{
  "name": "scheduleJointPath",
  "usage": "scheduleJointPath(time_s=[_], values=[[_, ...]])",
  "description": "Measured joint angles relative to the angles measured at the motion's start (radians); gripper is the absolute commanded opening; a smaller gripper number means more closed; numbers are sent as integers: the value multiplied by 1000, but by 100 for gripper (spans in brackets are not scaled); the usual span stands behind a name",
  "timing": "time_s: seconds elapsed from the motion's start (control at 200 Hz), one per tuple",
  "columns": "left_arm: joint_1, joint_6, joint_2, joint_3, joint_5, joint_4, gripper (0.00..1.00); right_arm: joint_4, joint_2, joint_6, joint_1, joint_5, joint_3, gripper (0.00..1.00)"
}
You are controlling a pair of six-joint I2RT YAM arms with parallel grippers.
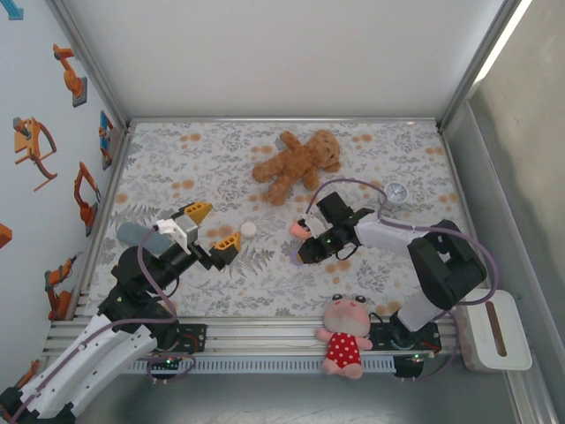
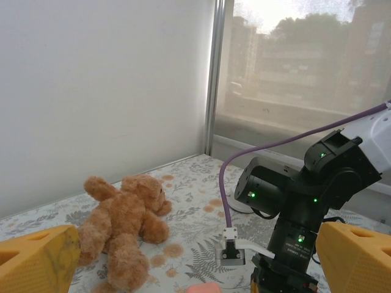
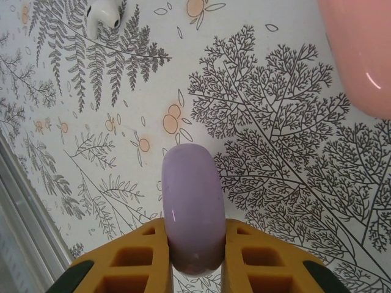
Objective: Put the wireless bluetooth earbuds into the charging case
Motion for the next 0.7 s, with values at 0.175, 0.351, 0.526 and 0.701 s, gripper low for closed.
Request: scheduleJointPath(time_s=[0.175, 0.351, 0.526, 0.701], values=[[0, -1, 0, -2, 0, 4, 98, 3, 7, 5, -3, 0, 0, 16], [0, -7, 1, -5, 0, 4, 98, 5, 9, 17, -7, 0, 0, 18], [0, -7, 2, -7, 0, 5, 98, 5, 10, 26, -12, 0, 0, 25], [0, -7, 3, -7, -3, 8, 97, 4, 11, 28, -21, 4, 0, 32]])
